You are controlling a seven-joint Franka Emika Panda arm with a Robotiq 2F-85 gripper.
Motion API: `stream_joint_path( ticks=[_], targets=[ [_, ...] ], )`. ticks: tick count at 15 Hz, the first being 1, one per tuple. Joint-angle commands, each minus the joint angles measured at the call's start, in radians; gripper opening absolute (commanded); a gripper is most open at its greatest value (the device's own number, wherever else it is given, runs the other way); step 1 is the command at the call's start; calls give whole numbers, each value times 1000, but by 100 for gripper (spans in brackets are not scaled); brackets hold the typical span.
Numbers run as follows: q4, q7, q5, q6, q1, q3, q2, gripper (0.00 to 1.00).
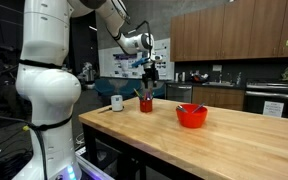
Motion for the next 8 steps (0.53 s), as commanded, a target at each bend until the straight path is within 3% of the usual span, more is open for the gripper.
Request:
stream_joint_path(
  ticks=[1,3,4,8],
  targets=[
    [-28,10,10,-20,1,-5,-39,100],
    [-31,10,11,-22,-1,-7,-43,100],
    [-32,10,10,-23,-2,-7,-45,84],
    [-40,8,13,-27,-4,-8,-47,53]
  ],
)
